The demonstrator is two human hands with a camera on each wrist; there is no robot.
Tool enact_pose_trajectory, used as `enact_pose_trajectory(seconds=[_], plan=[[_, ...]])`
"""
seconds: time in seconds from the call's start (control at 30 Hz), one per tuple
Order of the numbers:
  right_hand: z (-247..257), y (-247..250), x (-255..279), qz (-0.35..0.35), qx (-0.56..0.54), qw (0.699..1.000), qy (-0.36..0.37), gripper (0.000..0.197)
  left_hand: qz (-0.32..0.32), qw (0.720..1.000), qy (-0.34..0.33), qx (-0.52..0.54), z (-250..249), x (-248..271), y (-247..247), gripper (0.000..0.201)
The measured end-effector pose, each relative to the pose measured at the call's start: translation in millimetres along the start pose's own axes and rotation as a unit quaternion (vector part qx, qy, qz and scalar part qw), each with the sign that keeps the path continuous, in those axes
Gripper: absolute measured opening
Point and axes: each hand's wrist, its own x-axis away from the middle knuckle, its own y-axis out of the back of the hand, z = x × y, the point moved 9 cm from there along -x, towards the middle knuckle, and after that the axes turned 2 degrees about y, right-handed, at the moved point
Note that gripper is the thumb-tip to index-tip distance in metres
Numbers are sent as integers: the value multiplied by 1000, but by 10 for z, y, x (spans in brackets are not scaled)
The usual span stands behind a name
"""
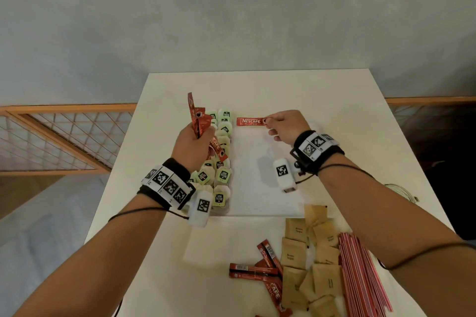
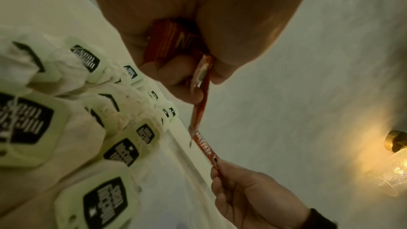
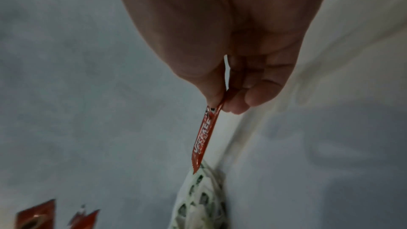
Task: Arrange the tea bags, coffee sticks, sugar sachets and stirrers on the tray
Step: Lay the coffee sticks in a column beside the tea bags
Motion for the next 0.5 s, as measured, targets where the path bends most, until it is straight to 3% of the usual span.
enact_pose_trajectory(seconds=[0.13,0.33,0.5], plan=[[-152,-51,-217,-17,55,998,-30,12,1,1000,5,-8,33,-49,10,29],[-186,-130,-327,-41,174,983,-27,24,1,998,44,37,122,-67,-37,35],[-184,-155,-363,-45,211,976,-26,28,13,997,45,53,134,-52,-95,36]])
